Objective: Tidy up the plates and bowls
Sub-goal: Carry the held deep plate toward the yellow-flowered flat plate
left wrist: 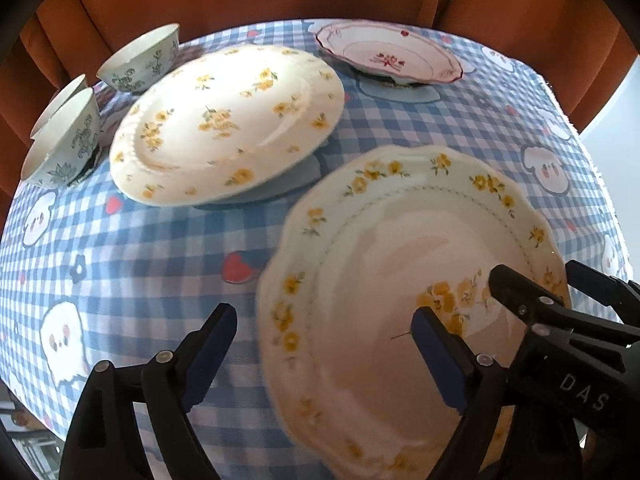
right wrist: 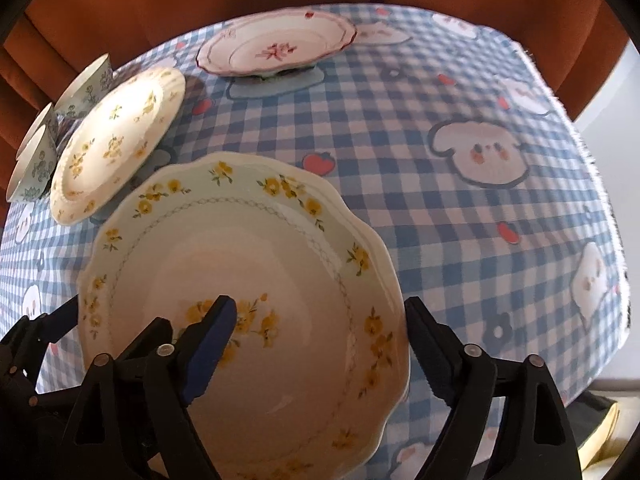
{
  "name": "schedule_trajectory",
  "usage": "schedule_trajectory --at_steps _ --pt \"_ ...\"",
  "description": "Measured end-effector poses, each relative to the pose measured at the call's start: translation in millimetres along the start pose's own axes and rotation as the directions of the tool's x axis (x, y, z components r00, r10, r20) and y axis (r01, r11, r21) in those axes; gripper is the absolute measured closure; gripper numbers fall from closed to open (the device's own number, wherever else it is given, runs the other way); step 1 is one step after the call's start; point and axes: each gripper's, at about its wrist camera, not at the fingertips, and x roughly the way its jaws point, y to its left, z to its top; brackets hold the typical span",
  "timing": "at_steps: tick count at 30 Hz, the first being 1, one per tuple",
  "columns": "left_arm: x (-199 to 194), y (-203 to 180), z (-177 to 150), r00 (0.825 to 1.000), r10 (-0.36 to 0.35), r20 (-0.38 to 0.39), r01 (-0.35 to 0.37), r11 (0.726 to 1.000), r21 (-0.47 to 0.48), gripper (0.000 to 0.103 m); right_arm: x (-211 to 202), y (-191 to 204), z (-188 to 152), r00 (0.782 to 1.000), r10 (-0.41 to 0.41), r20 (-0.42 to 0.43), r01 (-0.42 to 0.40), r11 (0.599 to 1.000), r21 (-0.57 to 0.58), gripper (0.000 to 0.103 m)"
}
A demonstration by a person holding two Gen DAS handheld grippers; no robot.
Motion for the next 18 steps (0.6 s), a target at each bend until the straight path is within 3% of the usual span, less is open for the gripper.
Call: schedule_trajectory --at_steps 9,18 --pt "-27 53 10 0.998 -0.001 0.058 0.0 1.0 0.024 0.01 -33 46 -7 0.997 -0.025 0.069 0.021 0.998 0.06 0.013" --pt "-40 108 38 0.993 0.01 0.116 -0.013 1.0 0.025 0.01 -45 108 13 0.99 0.001 0.142 -0.012 0.997 0.076 0.013"
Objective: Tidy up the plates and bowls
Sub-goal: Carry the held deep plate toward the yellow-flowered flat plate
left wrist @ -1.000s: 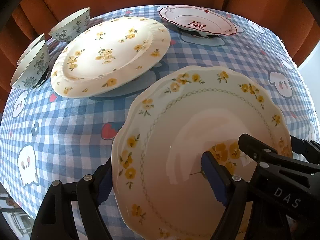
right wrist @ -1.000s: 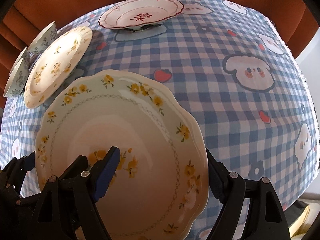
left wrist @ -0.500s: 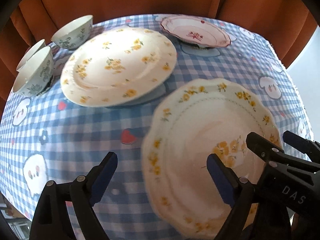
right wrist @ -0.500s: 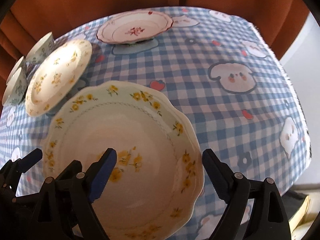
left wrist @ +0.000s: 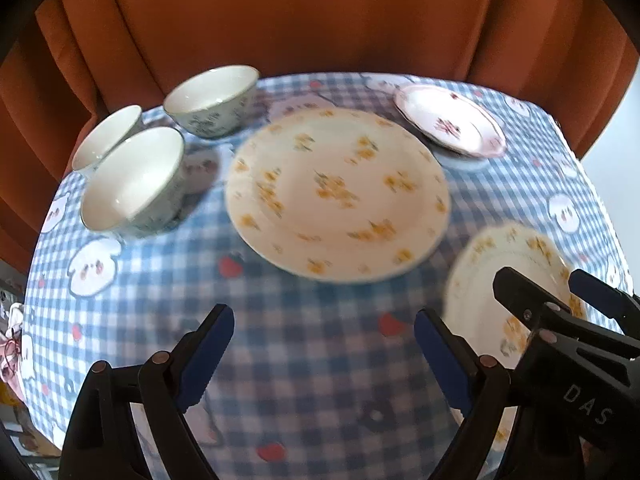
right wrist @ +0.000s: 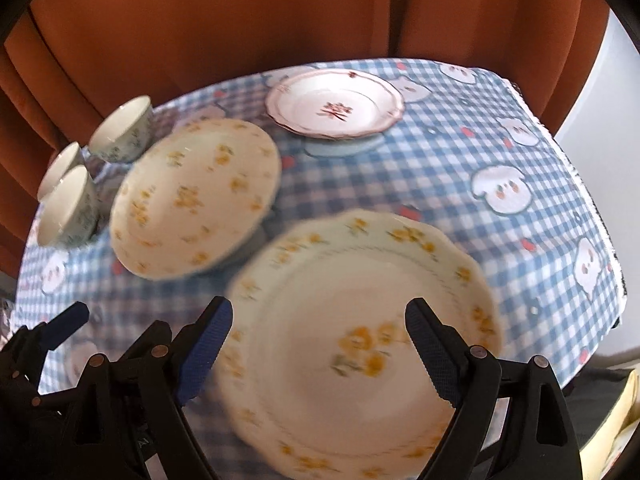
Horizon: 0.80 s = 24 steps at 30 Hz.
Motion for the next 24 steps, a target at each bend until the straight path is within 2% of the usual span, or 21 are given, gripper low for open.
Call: schedule_trajectory --at_steps 8,15,24 --pt "18 25 38 0.999 0.049 0.023 -0.048 0.998 -0.031 0.01 16 34 47 0.999 0.009 0.037 -0.009 1.0 -0.014 0.013" --pt "61 36 65 0.997 0.071 -0.028 -0.073 0.991 -0.112 0.01 65 43 86 0.999 0.044 0.001 -0.044 0.999 -0.014 0.013" --pt "109 40 77 0.99 0.097 -0.105 -0.115 0.978 -0.173 0.012 126 48 108 0.995 0.069 -0.074 -0.073 0.996 -0.054 0.013"
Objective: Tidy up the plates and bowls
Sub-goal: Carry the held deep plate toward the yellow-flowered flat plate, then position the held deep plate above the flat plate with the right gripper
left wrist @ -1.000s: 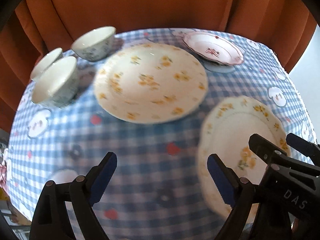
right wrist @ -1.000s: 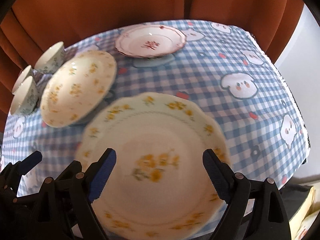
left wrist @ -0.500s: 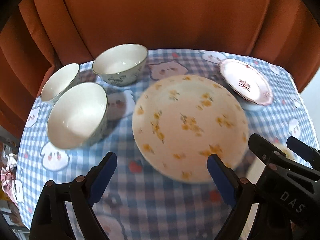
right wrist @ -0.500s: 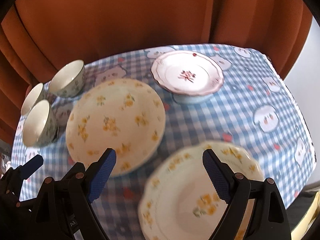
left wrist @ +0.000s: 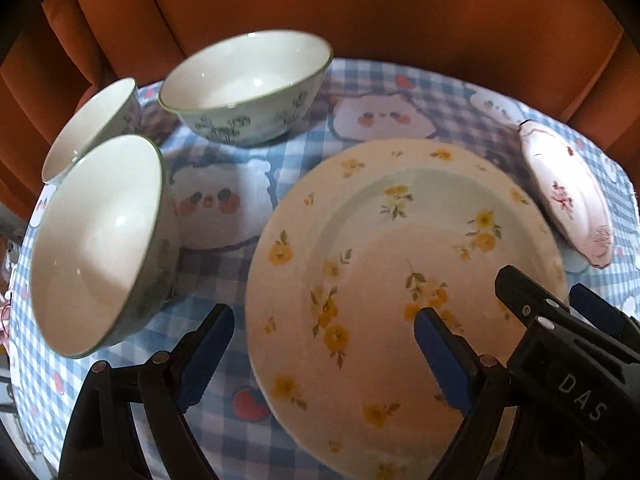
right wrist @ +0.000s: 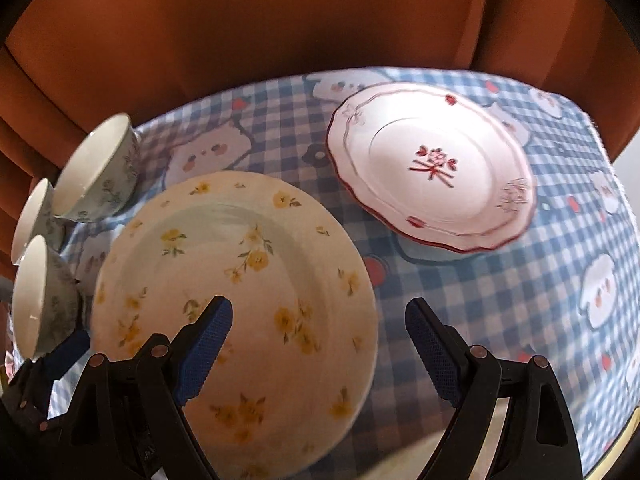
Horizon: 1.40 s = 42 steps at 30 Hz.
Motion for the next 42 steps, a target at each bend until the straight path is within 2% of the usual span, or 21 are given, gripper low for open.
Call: schedule_trajectory --at_steps 3,5,7,14,23,29,32,33,34,35,42 --pt "10 -2 1 0.999 -0.012 -0.032 0.012 1.0 -0.001 0.015 13 -1 3 0.999 0.026 -0.019 -0.026 0.999 -0.021 0.013" --pt "7 -6 -2 1.0 -0.016 -0.019 0.016 1.0 0.02 0.016 21 -2 3 0.997 0.062 -0.047 -0.063 0.998 -0.012 0.021" --pt "6 -6 -3 1.0 -0.013 -0.019 0.014 1.0 0.025 0.017 24 1 2 0.996 0.063 -0.059 -0.064 0.998 -0.019 0.025" --pt "0 -3 -8 0.999 -0.017 -0.027 0.018 0.999 0.048 0.018 22 12 -9 0.995 0.05 -0.084 -0.053 0.998 -0.034 0.025" --pt "-13 16 -34 0.998 -0.014 -0.054 0.016 0.999 0.041 0.018 11 25 -34 0.989 0.075 -0.124 -0.082 0.995 -0.053 0.025" --pt "-15 27 -35 0.997 -0.061 -0.046 0.061 0.998 -0.001 0.023 9 25 -36 0.982 0.115 -0.151 -0.125 0.991 -0.054 0.025" --pt "-12 33 -32 0.996 -0.065 -0.055 0.063 0.997 -0.034 0.03 5 24 -30 0.989 0.086 -0.118 -0.098 0.991 -0.093 0.026" --pt "-10 35 -31 0.996 -0.072 -0.06 0.069 0.997 -0.046 0.029 5 25 -27 0.991 0.079 -0.11 -0.092 0.99 -0.111 0.028" --pt "-8 36 -29 0.995 -0.079 -0.061 0.075 0.996 -0.057 0.029 6 26 -24 0.991 0.08 -0.111 -0.094 0.988 -0.124 0.036" --pt "-9 37 -29 0.995 -0.083 -0.064 0.078 0.995 -0.066 0.029 8 28 -22 0.989 0.074 -0.127 -0.092 0.985 -0.144 0.037" --pt "-5 36 -24 0.995 -0.079 -0.065 0.073 0.994 -0.082 0.028 13 30 -15 0.99 0.101 -0.099 -0.12 0.971 -0.208 0.037"
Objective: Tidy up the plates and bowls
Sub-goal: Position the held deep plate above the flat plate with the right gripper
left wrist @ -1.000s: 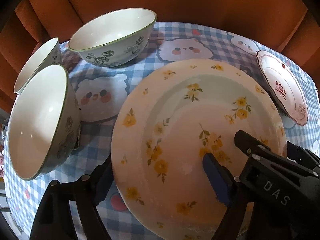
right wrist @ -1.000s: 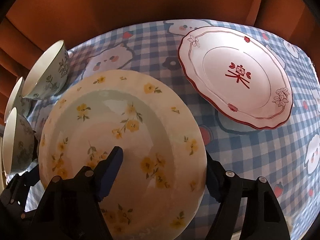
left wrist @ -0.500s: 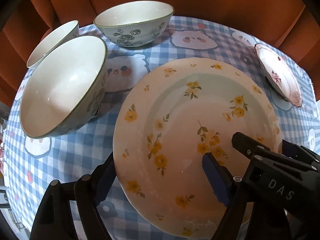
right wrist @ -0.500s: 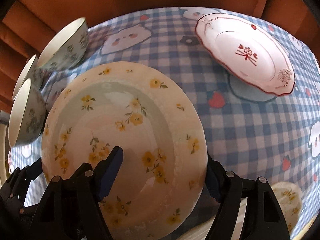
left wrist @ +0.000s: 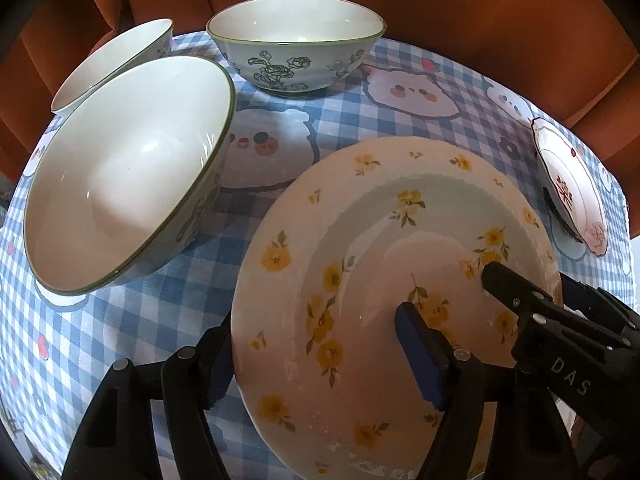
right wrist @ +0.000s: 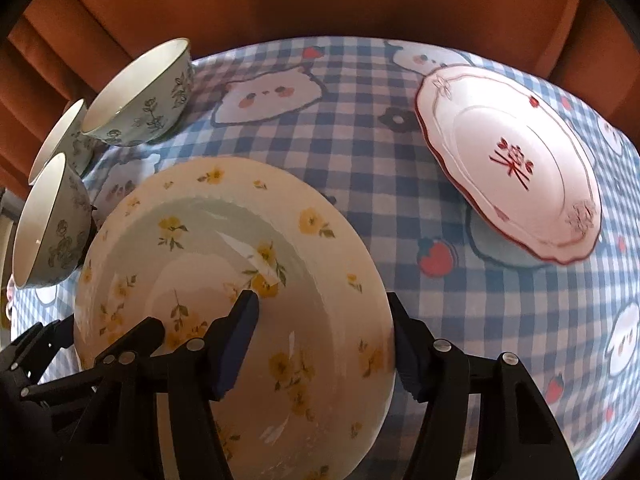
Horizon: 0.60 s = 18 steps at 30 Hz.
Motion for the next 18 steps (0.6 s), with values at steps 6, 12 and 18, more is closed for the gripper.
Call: schedule_trajectory --at_steps 6,12,18 --pt "1 -1 4 1.0 0.014 -0.012 -0.015 1.0 -0.021 0.03 0 0 0 1.0 -0.004 -0.019 0.004 1.0 0.022 0.037" --pt "-11 -1 0 0.999 0.043 -0.003 -0.043 0.999 -0.006 0.03 -4 3 -2 0.999 0.005 -0.044 -0.003 0.999 0.036 0.037" --pt "-21 1 -4 0.999 0.034 0.001 -0.034 0.999 -0.003 0.03 -17 7 -10 0.999 0.001 -0.048 0.001 0.999 0.043 0.037"
